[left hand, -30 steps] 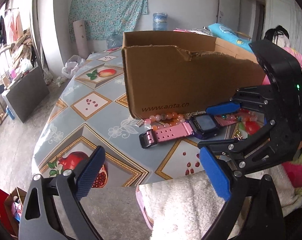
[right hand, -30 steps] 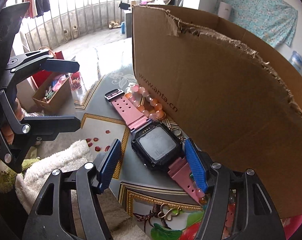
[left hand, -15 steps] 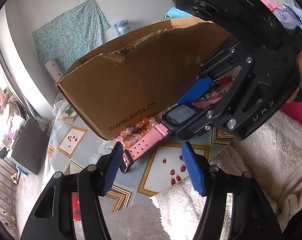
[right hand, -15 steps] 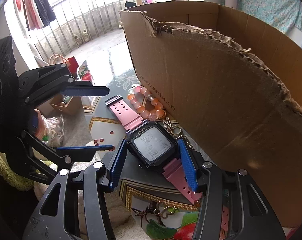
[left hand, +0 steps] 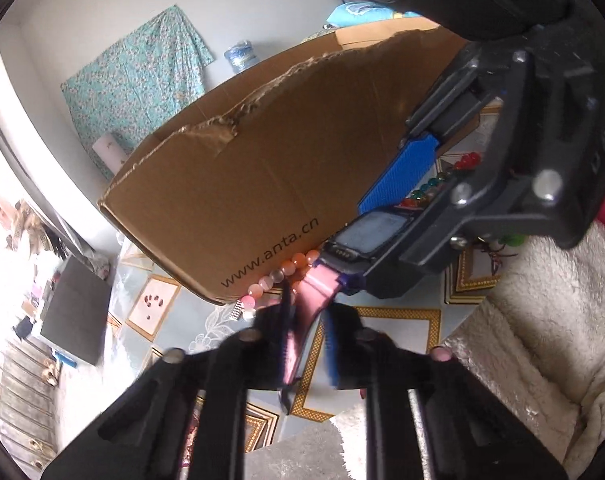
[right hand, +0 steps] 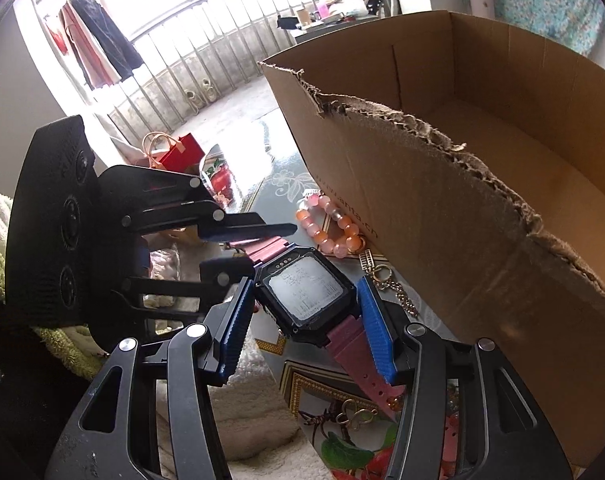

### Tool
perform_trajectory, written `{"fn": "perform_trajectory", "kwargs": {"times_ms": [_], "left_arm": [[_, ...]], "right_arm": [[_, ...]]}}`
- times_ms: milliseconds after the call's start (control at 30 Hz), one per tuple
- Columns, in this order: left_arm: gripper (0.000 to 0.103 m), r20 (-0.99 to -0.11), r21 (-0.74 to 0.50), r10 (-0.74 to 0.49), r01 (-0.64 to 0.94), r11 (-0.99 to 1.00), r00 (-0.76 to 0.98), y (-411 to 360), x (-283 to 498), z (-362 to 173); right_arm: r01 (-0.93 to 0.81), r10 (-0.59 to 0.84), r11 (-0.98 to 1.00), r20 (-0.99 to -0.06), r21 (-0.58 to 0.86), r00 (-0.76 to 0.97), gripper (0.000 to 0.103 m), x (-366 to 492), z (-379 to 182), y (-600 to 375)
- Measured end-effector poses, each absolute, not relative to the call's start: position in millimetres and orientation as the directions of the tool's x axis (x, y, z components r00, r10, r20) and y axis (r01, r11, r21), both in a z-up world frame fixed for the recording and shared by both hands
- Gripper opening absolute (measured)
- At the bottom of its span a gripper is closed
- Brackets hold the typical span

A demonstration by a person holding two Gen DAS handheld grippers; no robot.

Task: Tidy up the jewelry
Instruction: 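Grasp the pink watch strap with the left tool while the right tool holds the watch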

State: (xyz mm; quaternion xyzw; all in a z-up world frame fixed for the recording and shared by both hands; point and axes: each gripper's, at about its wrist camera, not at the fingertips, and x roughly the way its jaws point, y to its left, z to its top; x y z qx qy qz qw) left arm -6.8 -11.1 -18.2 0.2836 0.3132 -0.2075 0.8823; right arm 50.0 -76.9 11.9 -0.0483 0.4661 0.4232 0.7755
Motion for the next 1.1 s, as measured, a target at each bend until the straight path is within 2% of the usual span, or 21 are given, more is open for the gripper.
{"fn": "perform_trajectory", "kwargs": {"times_ms": [200, 333, 467, 567, 733, 867, 933, 1100], "left_arm": [[0.007, -0.731, 0.206, -0.248, 0.551, 0.809, 0.636, 3.2, 15.6, -9.9], [0.007, -0.747, 0.166, -0.26, 0.551, 0.817, 0.611, 4.2, 21.4, -8.9], [0.006, -0.751, 0.149, -0.27, 0.553, 0.82, 0.602, 2.3, 17.9, -2.6], [0.006, -0.748, 0.138, -0.28, 0.553, 0.821, 0.602, 0.2, 18.7, 3.7], [0.006, -0.74, 0.134, -0.302, 0.571, 0.81, 0.602, -9.0, 18.0, 20.6], [0.006, -0.734, 0.178, -0.284, 0.578, 0.796, 0.617, -20.4, 15.8, 31.6], [0.006, -0.735, 0.195, -0.271, 0.576, 0.794, 0.622, -25.3, 13.9, 37.6], [0.006, -0.721, 0.216, -0.251, 0.553, 0.805, 0.646, -28.8, 12.7, 55.8]], "right_arm": [[-0.651, 0.575, 0.711, -0.751, 0.264, 0.324, 0.052, 35.2, 23.7, -95.5], [-0.627, 0.479, 0.768, -0.77, 0.135, 0.422, 0.051, 10.8, 23.2, -99.5], [-0.628, 0.377, 0.777, -0.77, -0.039, 0.514, 0.041, -14.5, 12.5, -79.6], [-0.617, 0.326, 0.777, -0.758, -0.127, 0.566, 0.038, -25.8, -2.4, -64.1], [-0.565, 0.301, 0.813, -0.726, -0.144, 0.618, 0.035, -26.4, -16.0, -59.7], [-0.519, 0.286, 0.84, -0.685, -0.157, 0.67, 0.019, -28.0, -21.6, -59.2], [-0.493, 0.278, 0.855, -0.662, -0.159, 0.696, 0.015, -29.4, -22.4, -58.9], [-0.432, 0.257, 0.887, -0.599, -0.165, 0.758, 0.014, -35.8, -14.2, -73.4]]}}
